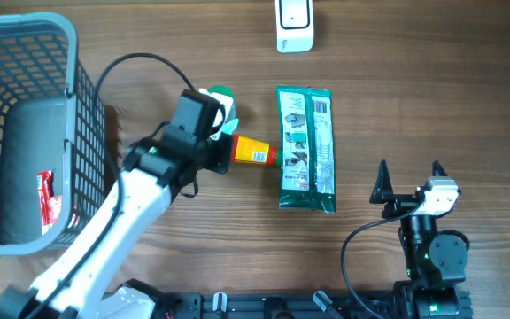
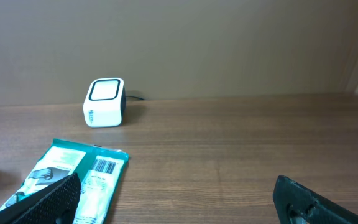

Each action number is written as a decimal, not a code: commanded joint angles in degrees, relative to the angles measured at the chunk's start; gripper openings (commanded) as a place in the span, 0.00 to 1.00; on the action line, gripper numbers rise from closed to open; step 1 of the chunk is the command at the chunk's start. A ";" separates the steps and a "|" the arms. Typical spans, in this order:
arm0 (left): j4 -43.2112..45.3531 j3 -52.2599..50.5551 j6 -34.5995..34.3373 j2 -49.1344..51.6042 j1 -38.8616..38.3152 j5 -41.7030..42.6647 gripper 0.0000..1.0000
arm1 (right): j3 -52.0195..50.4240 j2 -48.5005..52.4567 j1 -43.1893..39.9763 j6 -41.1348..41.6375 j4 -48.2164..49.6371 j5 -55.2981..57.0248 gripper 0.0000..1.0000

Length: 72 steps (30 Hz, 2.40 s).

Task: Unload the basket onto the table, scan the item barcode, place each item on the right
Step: 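Grasp the pale green toilet wipes packet and lift it out, then carry the wipes packet toward the white scanner with left gripper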

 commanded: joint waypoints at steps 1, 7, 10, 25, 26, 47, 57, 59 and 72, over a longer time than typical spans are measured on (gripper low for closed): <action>0.15 0.37 -0.17 3.78 0.57 -2.29 0.04 | -0.04 -0.11 0.26 0.66 0.31 0.90 1.00; -0.35 0.37 7.72 3.65 2.80 -2.25 0.04 | -0.04 -0.11 0.26 0.66 0.33 0.87 1.00; -0.94 0.37 9.44 3.65 3.30 -1.95 0.04 | -0.04 -0.11 0.26 0.66 0.31 0.90 1.00; -4.90 0.37 21.07 3.61 18.86 25.53 0.04 | -0.04 -0.11 0.26 0.68 0.33 0.90 1.00; -5.44 0.37 21.31 3.61 20.26 26.53 0.04 | -0.04 -0.11 0.26 0.66 0.33 0.90 1.00; -9.90 0.39 29.64 3.61 22.56 27.74 0.04 | -0.04 -0.11 0.26 0.68 0.33 0.90 1.00; -7.61 0.37 30.03 3.61 22.51 12.07 0.04 | -0.04 -0.11 0.26 0.68 0.33 0.87 1.00; -6.32 0.37 24.39 3.61 22.49 13.22 0.04 | -0.04 -0.11 0.26 0.66 0.33 0.90 1.00; 1.49 0.35 8.50 4.13 22.36 9.03 0.04 | -0.04 -0.11 0.26 0.68 0.33 0.90 1.00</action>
